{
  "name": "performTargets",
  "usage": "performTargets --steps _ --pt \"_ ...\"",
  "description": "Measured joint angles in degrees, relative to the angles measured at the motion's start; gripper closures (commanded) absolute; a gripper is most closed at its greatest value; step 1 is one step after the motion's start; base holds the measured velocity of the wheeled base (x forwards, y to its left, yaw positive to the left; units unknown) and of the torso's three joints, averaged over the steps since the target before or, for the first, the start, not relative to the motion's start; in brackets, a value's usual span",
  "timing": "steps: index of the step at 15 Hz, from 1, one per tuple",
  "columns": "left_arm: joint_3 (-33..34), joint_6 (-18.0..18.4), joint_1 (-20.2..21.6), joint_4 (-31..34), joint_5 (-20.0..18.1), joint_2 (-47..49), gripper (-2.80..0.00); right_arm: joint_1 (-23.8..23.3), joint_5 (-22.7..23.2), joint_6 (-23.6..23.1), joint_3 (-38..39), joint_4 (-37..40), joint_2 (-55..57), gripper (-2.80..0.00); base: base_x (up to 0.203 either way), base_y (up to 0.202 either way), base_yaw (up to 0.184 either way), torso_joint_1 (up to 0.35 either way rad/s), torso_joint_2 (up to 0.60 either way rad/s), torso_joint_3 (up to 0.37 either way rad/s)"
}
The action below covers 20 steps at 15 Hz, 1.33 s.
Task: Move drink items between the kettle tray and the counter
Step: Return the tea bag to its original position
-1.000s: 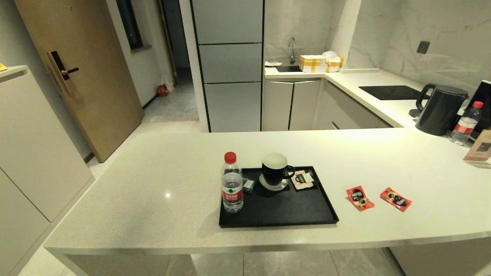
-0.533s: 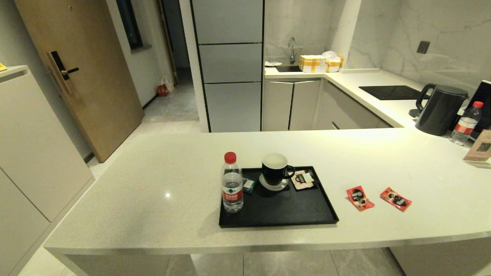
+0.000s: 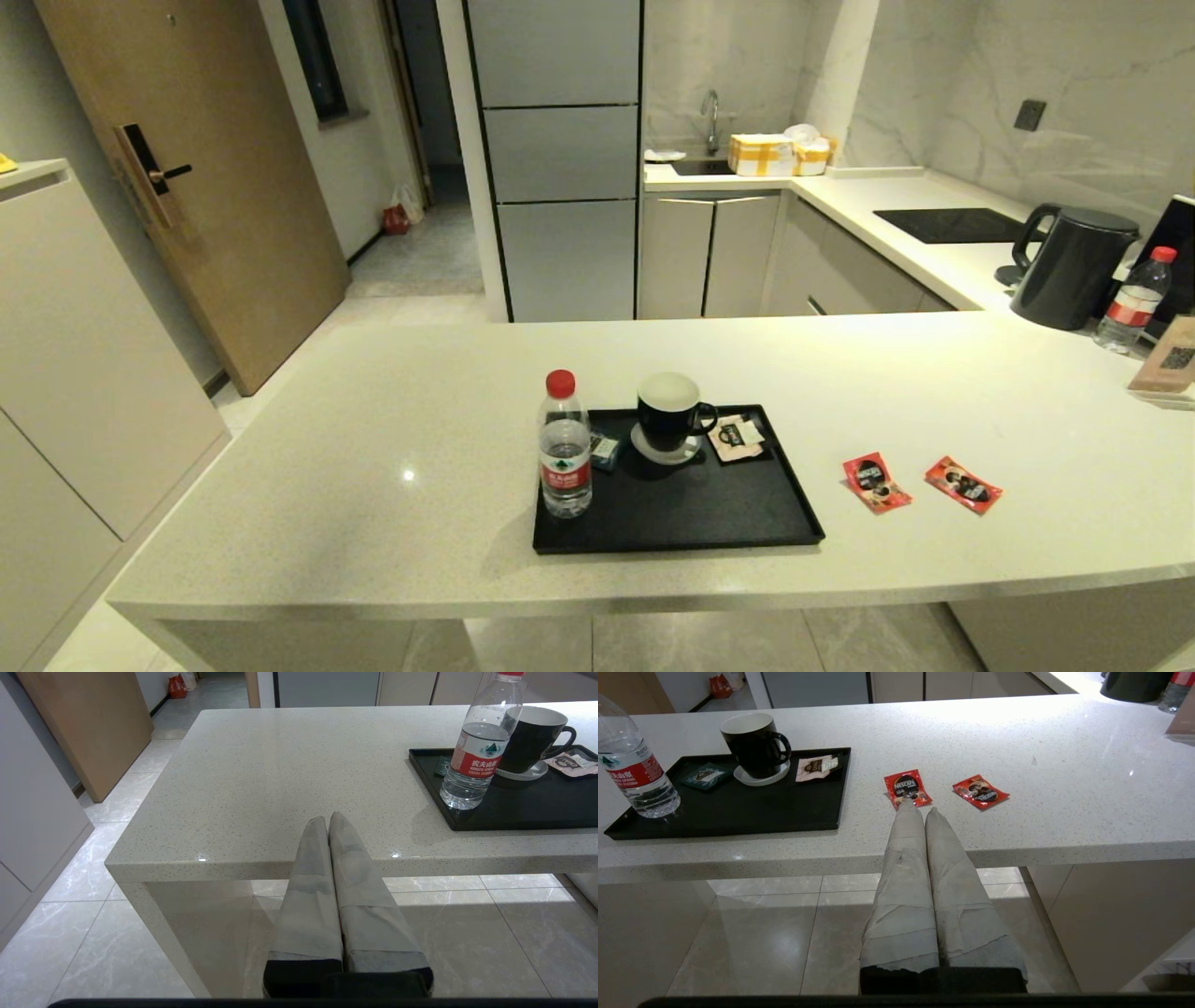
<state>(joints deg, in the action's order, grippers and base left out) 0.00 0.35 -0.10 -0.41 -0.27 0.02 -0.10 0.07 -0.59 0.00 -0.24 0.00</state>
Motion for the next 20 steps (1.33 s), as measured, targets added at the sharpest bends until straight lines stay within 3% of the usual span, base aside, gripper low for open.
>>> performTargets --steps 20 --pt "0.00 -0.02 0.00 0.00 0.00 0.00 0.00 0.00 0.01 -0.01 0.00 0.00 0.00 0.00 0.000 0.000 0.000 0.000 0.00 0.000"
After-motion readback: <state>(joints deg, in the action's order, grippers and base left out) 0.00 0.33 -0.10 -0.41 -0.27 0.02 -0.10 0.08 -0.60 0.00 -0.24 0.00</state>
